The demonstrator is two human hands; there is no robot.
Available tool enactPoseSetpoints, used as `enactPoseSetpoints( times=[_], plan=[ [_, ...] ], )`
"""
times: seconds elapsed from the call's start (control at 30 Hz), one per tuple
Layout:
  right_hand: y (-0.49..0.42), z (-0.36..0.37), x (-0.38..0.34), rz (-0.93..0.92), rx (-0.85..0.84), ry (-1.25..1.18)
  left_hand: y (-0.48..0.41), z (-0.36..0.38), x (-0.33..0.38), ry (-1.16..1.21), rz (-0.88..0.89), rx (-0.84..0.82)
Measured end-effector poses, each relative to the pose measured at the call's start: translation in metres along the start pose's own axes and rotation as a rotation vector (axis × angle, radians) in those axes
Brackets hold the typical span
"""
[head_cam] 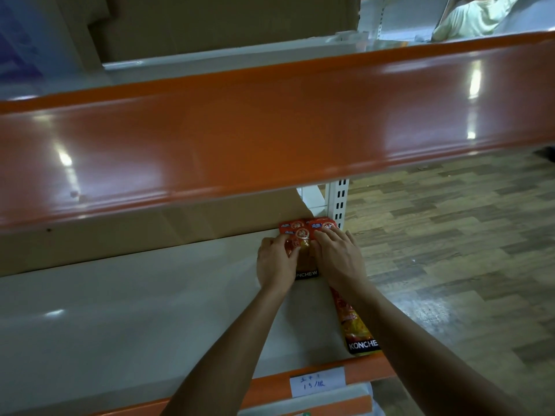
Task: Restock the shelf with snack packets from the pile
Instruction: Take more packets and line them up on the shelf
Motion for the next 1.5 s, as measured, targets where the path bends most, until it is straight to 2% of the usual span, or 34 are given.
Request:
enactPoseSetpoints(
  times=[0.2,0.47,0.63,1.07,1.27,1.5],
  plan=[
    [0.003,0.004,-0.035,-0.078,-0.011,-0.048,0.003,-0.023,-0.016,-0.019,0.014,0.031],
    [0.021,0.045,-0.139,-0.21,-0.159,-0.041,0.017,-0.092,-0.087,-0.214,0.048,0.074],
    [0.035,0.077,-0.243,-0.296,-0.243,-0.079,0.036,-0.167,-0.171,-0.282,-0.025,0.129],
    [0.096,0.142,-0.554,-0.508,-0.292,-0.205,0.101,-0.38,-0.41,-0.364,-0.28,0.248],
    [0.112,0.166,-0.66,-0.622,-0.311,-0.198,0.122,-0.446,-0.487,-0.363,-0.385,0.329],
    [0.102,0.195,-0.767,-0.67,-0.329,-0.362,0.116,-0.513,-0.57,-0.38,-0.484,0.376]
  ],
)
Point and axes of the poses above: each hand's wrist, its own y-axis away from the middle knuckle, its own z-axis out of the palm, x = y × z, the point moved 9 cm from there along -y, towards the middle knuckle, and after that the axes turned 3 degrees about -z, right-handed, at the moved point
